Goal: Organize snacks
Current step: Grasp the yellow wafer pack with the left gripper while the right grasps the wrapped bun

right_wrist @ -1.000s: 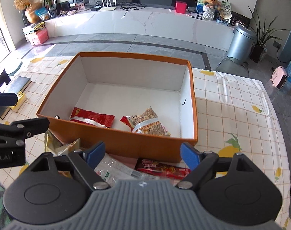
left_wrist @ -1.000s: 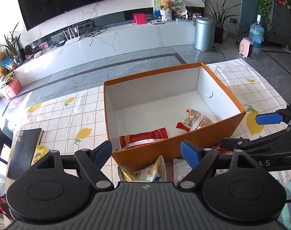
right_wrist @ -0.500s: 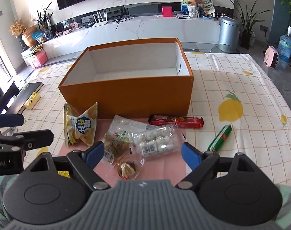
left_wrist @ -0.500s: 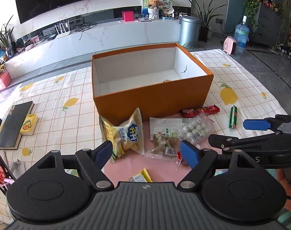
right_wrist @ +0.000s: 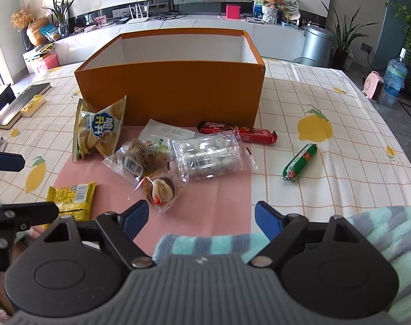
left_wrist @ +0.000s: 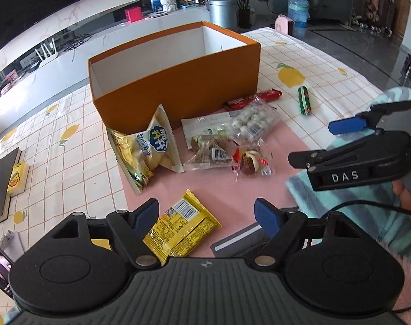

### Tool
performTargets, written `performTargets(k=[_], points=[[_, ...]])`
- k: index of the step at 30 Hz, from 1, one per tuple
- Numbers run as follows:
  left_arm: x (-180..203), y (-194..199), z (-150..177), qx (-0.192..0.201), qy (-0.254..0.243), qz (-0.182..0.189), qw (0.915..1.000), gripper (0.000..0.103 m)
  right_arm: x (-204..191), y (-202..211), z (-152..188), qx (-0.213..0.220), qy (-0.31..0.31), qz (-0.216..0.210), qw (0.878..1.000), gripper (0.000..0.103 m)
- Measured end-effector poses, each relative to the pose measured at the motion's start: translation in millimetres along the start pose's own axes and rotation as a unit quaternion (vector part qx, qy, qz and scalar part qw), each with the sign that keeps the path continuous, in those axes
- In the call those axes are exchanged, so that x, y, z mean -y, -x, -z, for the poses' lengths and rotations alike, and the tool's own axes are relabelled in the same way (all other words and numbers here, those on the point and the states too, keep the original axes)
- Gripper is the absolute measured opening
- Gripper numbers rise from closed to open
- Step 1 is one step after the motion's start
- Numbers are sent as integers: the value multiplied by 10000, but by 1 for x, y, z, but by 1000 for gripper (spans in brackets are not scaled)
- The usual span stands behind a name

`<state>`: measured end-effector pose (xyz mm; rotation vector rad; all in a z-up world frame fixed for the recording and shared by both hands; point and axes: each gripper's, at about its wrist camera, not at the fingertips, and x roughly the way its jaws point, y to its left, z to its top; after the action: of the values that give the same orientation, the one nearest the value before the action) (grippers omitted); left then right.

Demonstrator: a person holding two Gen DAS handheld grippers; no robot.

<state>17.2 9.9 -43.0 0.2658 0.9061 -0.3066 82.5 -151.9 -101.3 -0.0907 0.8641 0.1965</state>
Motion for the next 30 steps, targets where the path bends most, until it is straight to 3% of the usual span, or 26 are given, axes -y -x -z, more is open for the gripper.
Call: performTargets(k=[4,11,22,30], points=[[0,-14,2,-243,-450,59,9987,94,-3,-8,2,-64,88,-54,9999,76],[-13,-44,1,-692,-541,63,9961,94,-12,-20,2,-117,186,-322,9992,73],[-25,-81,5,-1393,-1322,-71,9814,94,-20,-39,-4,-172,313,-524,9980,73],[-37,-98,-1,-1363,-907,115,9864,93,-25,-47,-10,-150,415,-612,9972,73]])
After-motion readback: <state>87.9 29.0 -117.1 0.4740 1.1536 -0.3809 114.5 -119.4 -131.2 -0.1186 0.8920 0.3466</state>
